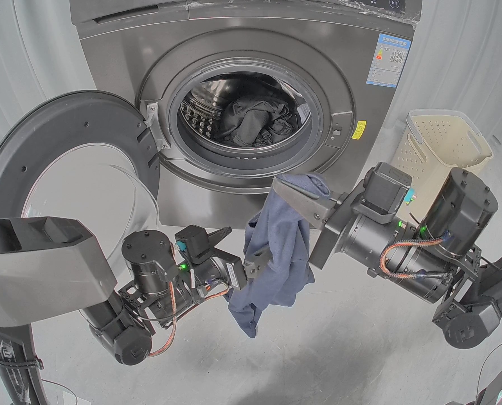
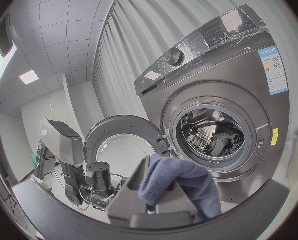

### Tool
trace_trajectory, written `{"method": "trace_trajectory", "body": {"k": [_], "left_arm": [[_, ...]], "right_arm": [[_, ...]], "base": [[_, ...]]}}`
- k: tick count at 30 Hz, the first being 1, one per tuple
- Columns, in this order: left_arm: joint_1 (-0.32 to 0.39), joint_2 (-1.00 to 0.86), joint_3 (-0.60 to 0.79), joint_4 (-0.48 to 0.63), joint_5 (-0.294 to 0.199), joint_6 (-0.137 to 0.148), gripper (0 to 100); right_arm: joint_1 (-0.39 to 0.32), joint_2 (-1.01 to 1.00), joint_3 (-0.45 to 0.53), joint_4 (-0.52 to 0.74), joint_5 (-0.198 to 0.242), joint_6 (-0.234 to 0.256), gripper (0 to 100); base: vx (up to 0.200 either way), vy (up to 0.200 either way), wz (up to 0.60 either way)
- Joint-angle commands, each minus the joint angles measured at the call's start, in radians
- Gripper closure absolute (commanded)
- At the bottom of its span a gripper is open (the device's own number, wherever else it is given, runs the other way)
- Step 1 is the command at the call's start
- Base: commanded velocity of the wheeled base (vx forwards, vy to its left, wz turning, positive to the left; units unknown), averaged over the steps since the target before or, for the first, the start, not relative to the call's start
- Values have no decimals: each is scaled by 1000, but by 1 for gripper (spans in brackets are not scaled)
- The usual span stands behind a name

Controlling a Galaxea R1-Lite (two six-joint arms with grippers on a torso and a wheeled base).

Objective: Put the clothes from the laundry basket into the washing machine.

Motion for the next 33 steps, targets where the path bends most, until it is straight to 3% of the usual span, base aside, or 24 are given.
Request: {"method": "trace_trajectory", "body": {"k": [1, 7, 16, 25, 33], "left_arm": [[16, 42, -32, 0, 4, 0, 0], [28, 44, -32, -2, 4, 7, 0], [100, -49, -25, -2, -8, 7, 0], [103, -44, -16, -3, -11, 7, 0], [65, -4, -5, -5, -11, 7, 0]], "right_arm": [[2, -8, 12, -1, 0, -1, 100], [-2, -14, 14, 0, 0, -1, 100], [-39, -36, 65, 0, 3, -7, 100], [-41, -36, 65, 0, 3, -7, 100], [-39, -28, 43, 4, 3, -7, 100]], "base": [[0, 0, 0], [0, 0, 0], [0, 0, 0], [0, 0, 0], [0, 0, 0]]}}
